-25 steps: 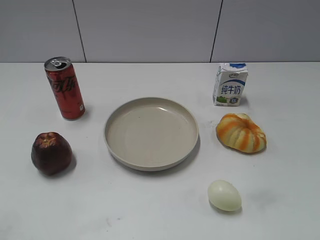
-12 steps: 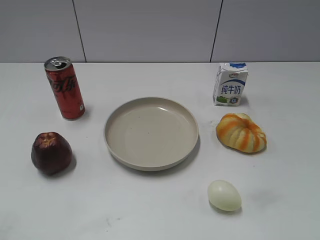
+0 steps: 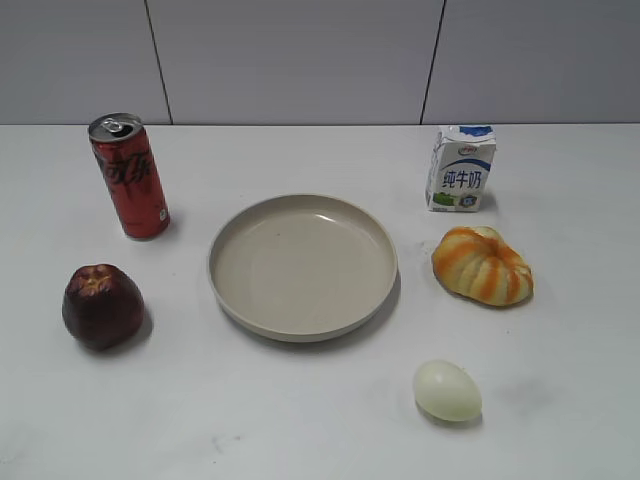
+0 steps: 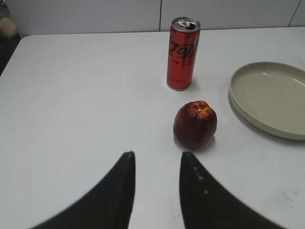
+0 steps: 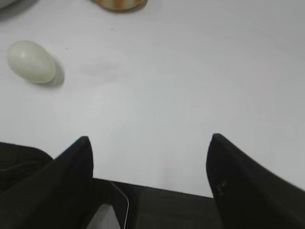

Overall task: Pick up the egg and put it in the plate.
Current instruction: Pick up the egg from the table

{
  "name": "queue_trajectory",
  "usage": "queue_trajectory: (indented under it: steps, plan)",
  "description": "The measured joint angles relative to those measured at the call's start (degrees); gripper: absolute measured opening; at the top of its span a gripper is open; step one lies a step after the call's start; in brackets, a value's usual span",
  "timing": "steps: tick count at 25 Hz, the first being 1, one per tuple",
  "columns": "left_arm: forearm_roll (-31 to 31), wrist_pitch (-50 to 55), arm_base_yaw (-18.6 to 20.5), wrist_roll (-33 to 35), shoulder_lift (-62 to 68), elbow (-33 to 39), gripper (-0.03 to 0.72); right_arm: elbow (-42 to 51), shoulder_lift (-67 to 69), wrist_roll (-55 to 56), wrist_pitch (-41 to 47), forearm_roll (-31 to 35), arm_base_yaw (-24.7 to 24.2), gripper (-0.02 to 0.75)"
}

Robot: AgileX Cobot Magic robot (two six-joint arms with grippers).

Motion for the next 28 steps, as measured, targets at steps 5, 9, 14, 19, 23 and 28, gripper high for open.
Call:
queue_trajectory:
  steps: [5,9,14,19,23,28]
  plan:
    - [0.0,0.0,0.0,0.0,0.0,0.0,0.235,-0.7,13.5,-13.1,-6.6,8.7,0.0,0.565]
    - [0.0,0.0,0.0,0.0,0.0,0.0,0.235,-3.3,24.1,-18.3,-7.8,12.2,0.9,0.565]
    - [0.0,0.0,0.0,0.0,0.0,0.0,0.235,-8.7,35.8,-19.4,-11.0,10.5,9.6,0.566]
    - [0.0,0.0,0.0,0.0,0.0,0.0,0.235,-14.5,47.0,-19.5,-14.1,8.3,20.7,0.566]
    - [0.0,0.0,0.0,0.0,0.0,0.0,0.235,-18.2,55.5,-19.4,-16.2,7.7,26.8,0.566]
    - [0.0,0.0,0.0,0.0,0.0,0.0,0.235,-21.7,64.4,-19.1,-16.8,5.7,30.5,0.566]
